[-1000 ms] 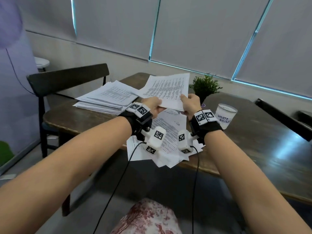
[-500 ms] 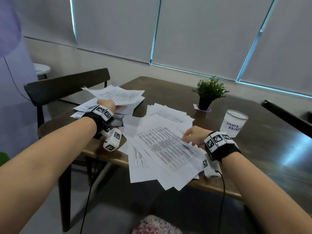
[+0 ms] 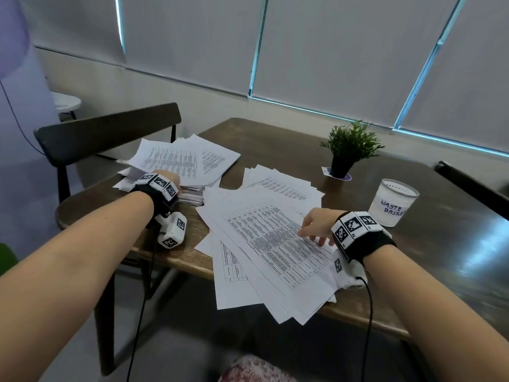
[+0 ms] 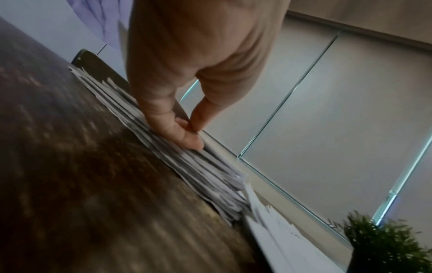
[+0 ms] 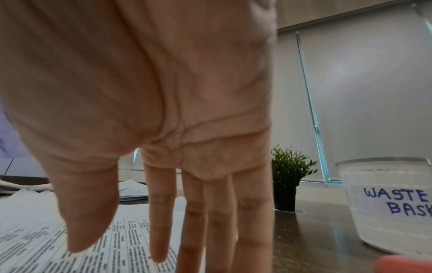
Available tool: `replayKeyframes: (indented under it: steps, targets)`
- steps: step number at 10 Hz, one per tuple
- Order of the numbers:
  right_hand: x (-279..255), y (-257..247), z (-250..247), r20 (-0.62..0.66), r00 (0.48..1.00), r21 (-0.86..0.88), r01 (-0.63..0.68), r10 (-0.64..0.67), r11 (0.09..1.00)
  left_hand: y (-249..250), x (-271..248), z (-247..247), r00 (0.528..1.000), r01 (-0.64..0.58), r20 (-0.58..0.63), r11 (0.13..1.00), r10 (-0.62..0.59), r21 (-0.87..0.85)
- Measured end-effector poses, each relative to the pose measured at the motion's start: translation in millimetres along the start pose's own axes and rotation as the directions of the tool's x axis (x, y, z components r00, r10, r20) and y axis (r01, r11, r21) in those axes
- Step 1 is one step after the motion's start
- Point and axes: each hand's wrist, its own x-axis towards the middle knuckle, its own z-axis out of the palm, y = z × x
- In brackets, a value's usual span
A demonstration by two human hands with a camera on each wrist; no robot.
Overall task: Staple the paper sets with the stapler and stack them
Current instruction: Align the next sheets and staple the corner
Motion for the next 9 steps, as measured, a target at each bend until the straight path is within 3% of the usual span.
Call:
replayKeyframes:
  steps: [1, 2, 3, 5, 6, 7, 9]
  targets:
    - [1, -2, -1, 0.004, 1.000, 0.014, -0.005, 0.005, 1.000, -15, 12, 11, 0.990, 0.126, 0.074, 0.987, -0.119, -0.095]
    - [1, -2, -2, 0.004, 1.000, 0.019, -0.007, 0.007, 1.000, -9, 6, 2, 0.983, 0.167, 0.107, 0.971, -0.150, -0.169]
    - [1, -2, -1, 0.002, 1.000, 0.026, -0.011, 0.011, 1.000, 5, -6, -8, 0.992, 0.106, 0.092, 0.978, -0.091, -0.178]
    - [2, -3, 0, -0.009, 1.000, 0.021, -0.010, 0.010, 1.000, 23, -7, -18, 0.947, 0.275, -0.054, 0.888, -0.316, -0.368]
    - [1, -3, 0, -0.006, 1.000, 0.024, -0.009, 0.010, 1.000, 22, -7, -11, 0.924, 0.323, -0.099, 0.891, -0.370, -0.319]
    - [1, -3, 0, -0.002, 1.000, 0.027, -0.005, 0.005, 1.000, 20, -6, -4, 0.924, 0.329, -0.075, 0.880, -0.374, -0.342]
    - [3, 0, 1, 0.013, 1.000, -0.040, 0.010, -0.009, 0.999, 44, -19, -8, 0.979, 0.203, 0.043, 0.958, -0.198, -0.202]
